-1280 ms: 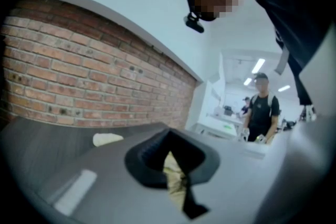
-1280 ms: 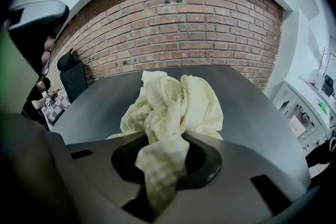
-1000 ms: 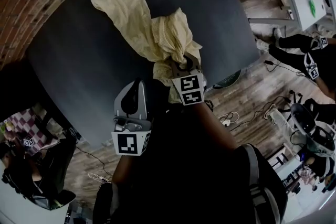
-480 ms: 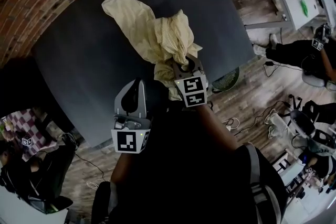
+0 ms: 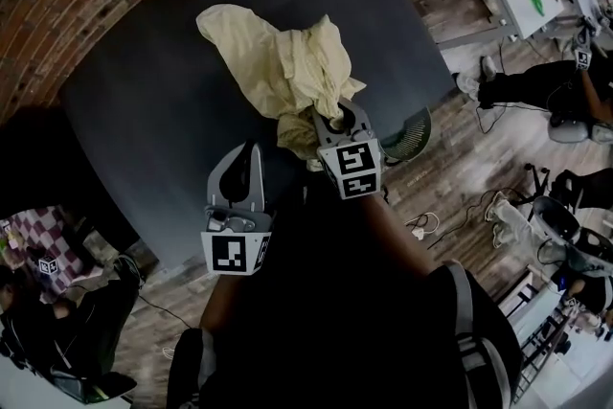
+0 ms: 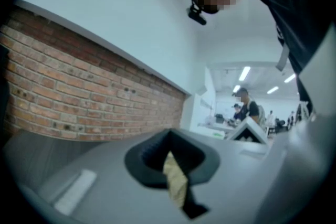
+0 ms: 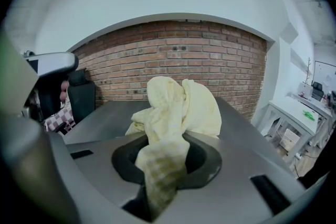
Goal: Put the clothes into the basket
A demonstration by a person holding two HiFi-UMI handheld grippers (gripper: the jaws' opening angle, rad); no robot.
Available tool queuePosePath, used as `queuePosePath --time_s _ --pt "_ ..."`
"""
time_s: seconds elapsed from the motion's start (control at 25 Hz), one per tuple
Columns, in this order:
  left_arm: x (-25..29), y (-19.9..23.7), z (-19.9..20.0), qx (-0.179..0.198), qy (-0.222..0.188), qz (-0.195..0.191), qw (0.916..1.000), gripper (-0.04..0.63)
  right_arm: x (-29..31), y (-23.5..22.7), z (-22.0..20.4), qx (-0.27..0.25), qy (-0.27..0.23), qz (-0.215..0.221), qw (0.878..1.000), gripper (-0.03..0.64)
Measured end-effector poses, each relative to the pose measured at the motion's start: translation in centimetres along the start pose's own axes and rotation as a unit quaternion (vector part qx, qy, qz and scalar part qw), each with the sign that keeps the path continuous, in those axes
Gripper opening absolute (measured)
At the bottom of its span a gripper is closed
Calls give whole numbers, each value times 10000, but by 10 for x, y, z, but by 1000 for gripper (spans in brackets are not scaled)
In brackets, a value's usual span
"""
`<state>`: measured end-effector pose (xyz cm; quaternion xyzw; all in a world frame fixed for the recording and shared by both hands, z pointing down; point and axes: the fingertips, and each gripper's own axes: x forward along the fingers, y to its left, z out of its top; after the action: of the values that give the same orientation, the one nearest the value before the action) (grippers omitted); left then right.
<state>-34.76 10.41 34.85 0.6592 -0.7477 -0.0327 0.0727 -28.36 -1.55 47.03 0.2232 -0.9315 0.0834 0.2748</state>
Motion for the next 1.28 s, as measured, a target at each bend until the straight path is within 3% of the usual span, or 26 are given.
queuePosePath --time_s 0.4,1.08,1.28 --pt "-25 -24 3 66 -172 -403 9990 3 -53 3 9 80 -336 -293 9990 89" --pt "-32 -86 10 127 -195 -390 9990 3 -132 -7 -7 208 -776 -148 9967 89" --pt "-36 -122 3 157 -139 -616 9979 3 -170 -24 -18 359 -895 -299 9949 89"
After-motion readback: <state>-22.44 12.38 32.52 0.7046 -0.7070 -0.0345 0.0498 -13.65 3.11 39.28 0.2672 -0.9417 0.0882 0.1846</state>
